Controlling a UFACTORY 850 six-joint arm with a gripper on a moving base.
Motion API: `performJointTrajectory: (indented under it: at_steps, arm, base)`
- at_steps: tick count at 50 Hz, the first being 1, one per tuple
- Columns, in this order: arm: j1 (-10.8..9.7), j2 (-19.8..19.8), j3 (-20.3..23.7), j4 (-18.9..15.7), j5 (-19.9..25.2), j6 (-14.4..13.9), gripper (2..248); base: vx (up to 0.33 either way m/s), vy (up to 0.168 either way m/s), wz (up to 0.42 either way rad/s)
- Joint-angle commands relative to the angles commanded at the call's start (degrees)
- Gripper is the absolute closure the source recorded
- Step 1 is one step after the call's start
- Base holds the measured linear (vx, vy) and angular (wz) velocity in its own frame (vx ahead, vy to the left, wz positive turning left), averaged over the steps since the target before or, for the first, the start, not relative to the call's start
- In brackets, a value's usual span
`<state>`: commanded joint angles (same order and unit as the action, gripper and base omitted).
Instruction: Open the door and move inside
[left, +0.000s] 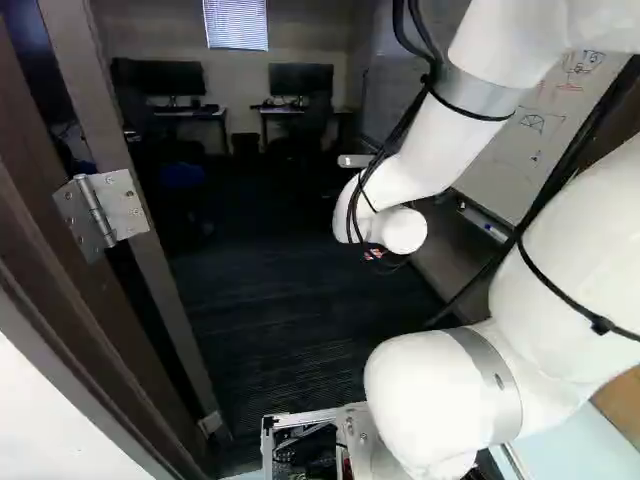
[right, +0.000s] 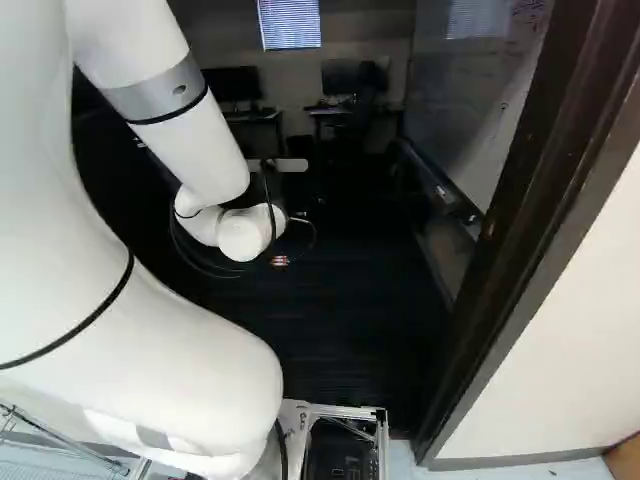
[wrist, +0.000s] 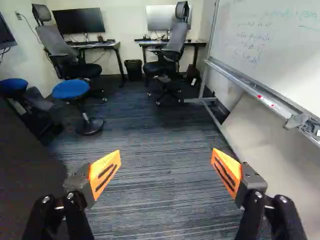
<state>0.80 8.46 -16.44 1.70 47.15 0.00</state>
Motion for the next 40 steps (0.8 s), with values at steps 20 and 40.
performJointTrajectory:
  at_steps: [20,40]
  arm:
    - [0.0,0.0,0.0,0.0,0.0,0.0,3]
    - [0.0,0.0,0.0,0.0,0.0,0.0,3]
  base:
    - [0.108,-0.005,0.025]
    - [0.13,0.0,-0.01]
